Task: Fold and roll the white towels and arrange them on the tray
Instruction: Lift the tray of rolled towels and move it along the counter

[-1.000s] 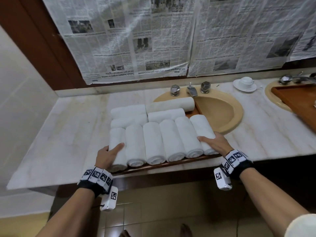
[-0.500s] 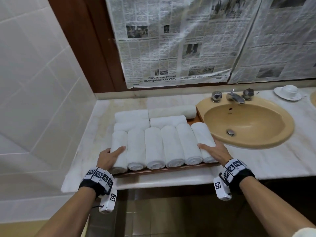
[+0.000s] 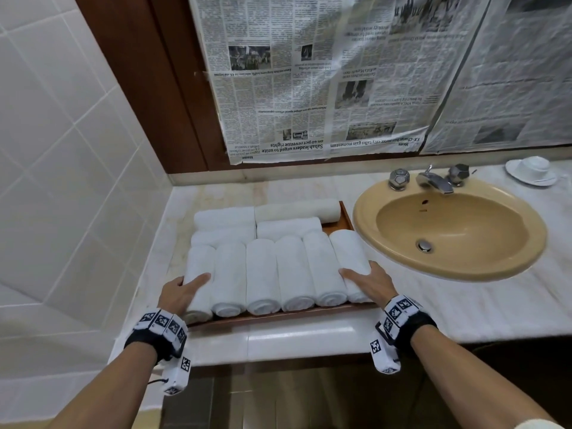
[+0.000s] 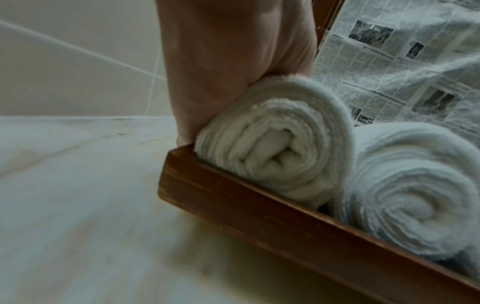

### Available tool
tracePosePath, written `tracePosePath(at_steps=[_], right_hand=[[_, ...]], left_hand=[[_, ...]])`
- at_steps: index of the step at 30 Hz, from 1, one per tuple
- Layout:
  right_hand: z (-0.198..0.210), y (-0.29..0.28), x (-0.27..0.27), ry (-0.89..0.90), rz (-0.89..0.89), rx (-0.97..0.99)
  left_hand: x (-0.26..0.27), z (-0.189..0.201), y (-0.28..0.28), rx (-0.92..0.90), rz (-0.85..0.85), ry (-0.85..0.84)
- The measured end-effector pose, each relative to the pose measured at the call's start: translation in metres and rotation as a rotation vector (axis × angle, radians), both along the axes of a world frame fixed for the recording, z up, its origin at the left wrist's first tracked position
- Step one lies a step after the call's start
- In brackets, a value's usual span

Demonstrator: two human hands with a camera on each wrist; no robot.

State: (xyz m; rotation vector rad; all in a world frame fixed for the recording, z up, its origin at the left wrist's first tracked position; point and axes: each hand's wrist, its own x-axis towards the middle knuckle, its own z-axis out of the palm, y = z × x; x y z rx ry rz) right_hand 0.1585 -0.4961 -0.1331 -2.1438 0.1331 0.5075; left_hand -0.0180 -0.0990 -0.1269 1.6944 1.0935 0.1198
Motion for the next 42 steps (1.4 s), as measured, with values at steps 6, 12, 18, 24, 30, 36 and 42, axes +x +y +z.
tracePosePath(at_steps=[6, 12, 18, 24, 30, 36, 42], right_hand=[[-0.001, 0.013, 0.008, -0.012, -0.010, -0.023], [-0.010, 0.021, 0.015, -0.007, -0.004, -0.131], [-0.003, 0.024, 0.012, 0.016, -0.018, -0.157], [-0.002, 0.024, 0.012, 0.010, 0.016, -0.205], [0.001, 0.021, 0.013, 0.004, 0.052, -0.218], [0.003, 0.019, 0.003, -0.260, 0.212, -0.380], [0.009, 0.050, -0.012, -0.412, 0.479, -0.591]], left_hand=[[0.013, 0.002, 0.007, 0.014, -0.021, 0.010], [0.025, 0.003, 0.021, 0.056, -0.099, 0.078], [0.031, -0.003, 0.024, 0.126, -0.149, 0.186], [0.035, -0.003, 0.021, 0.230, -0.185, 0.266], [0.032, -0.002, 0.012, 0.250, -0.161, 0.253], [0.017, -0.001, -0.018, 0.454, -0.175, 0.157], [0.021, 0.003, -0.054, 0.664, -0.439, 0.378]])
